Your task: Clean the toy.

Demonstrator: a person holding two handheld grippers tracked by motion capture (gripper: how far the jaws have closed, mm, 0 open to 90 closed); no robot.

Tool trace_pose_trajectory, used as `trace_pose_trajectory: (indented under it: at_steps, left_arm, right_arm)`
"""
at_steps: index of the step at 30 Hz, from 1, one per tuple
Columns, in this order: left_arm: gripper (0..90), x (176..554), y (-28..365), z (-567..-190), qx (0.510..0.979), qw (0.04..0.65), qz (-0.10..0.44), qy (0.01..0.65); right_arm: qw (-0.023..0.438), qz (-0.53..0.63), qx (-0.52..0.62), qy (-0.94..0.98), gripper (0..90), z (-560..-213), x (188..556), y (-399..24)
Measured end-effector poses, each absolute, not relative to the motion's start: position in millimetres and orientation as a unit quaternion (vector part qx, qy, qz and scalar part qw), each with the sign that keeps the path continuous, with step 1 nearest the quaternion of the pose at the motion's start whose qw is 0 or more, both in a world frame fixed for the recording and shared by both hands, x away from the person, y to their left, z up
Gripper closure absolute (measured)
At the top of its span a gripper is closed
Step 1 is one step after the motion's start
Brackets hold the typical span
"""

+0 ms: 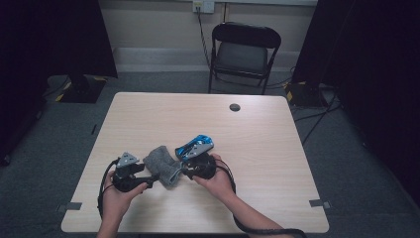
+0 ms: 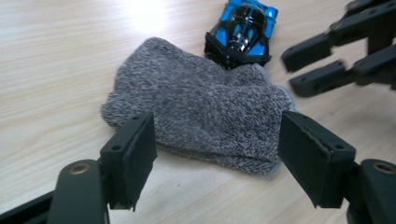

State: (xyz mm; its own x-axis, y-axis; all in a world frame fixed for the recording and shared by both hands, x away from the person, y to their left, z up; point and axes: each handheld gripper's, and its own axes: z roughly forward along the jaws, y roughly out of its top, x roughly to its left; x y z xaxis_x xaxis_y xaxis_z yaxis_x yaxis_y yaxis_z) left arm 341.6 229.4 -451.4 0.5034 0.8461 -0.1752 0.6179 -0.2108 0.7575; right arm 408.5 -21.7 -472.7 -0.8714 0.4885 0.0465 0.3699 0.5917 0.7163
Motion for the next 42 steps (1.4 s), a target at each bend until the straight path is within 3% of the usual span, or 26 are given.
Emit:
trace_pose_trajectory:
  at_steps: [7,13,23,30,37,42]
  left_arm:
    - [33.0,342,231,-451,0.76,0.407,0.128,0.49]
    - [35.8,343,238,-452,0.75,0.402,0.144,0.505]
    - [40.6,357,230,-468,0.754,0.36,0.197,0.513]
    - [37.3,363,223,-480,0.759,0.348,0.191,0.517]
    - [41.0,364,222,-489,0.769,0.337,0.191,0.508]
    - [49.1,364,223,-489,0.778,0.322,0.198,0.501]
  right_arm:
    - [0.042,0.387,0.209,0.897,66.4,-483,393,13]
    - [0.016,0.412,0.179,0.893,54.4,-478,375,39]
    - [0.076,0.431,0.238,0.867,32.8,-451,415,-28]
    - [0.126,0.412,0.283,0.857,21.3,-457,455,-67]
    - [0.116,0.409,0.274,0.863,14.9,-470,480,-66]
    - [0.096,0.422,0.264,0.862,14.8,-470,491,-60]
